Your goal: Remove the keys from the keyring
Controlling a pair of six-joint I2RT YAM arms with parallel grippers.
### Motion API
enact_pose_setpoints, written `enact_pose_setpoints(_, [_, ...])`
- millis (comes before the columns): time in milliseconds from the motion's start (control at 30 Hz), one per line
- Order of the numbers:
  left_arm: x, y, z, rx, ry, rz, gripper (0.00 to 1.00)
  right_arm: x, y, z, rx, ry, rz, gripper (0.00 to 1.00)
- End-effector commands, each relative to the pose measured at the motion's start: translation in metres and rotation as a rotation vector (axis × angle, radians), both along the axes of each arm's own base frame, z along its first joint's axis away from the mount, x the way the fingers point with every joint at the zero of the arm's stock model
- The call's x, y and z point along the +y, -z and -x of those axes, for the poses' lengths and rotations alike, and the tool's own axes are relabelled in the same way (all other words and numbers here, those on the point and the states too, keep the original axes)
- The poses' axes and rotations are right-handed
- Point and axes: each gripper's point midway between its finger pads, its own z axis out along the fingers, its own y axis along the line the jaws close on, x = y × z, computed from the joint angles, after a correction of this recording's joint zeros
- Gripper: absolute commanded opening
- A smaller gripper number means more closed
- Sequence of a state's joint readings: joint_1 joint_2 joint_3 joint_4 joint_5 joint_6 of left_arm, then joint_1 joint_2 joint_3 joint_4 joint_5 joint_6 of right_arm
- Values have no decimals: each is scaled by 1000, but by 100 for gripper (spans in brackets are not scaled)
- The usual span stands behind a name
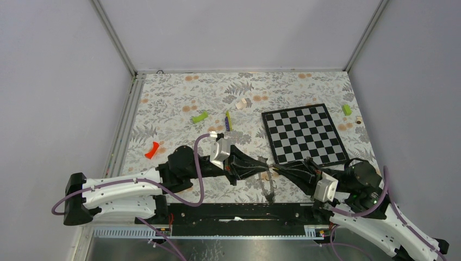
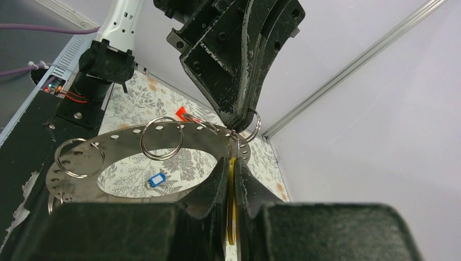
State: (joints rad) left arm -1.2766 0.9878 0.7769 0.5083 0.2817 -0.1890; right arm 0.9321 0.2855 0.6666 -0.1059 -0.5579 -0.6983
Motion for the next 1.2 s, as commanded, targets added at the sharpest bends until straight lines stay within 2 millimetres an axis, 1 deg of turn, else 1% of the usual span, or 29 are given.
enact_pose_setpoints(0, [12, -41, -1, -34, -23, 135, 0, 1, 5, 3, 23, -21, -3, 0])
enact_pose_setpoints(333, [10, -39, 0, -32, -18, 132, 0, 6, -7, 9, 48, -70, -117, 0])
enact_pose_setpoints(467, [10, -39, 0, -31, -16, 131, 0, 8, -7, 9, 50, -77, -117, 5])
enact_pose_setpoints(733, [9, -38, 0, -30, -12, 133, 0, 9, -9, 8, 49, -80, -129, 10])
enact_pose_setpoints(1167, [9, -38, 1, -31, -7, 132, 0, 12, -11, 7, 46, -84, -140, 16])
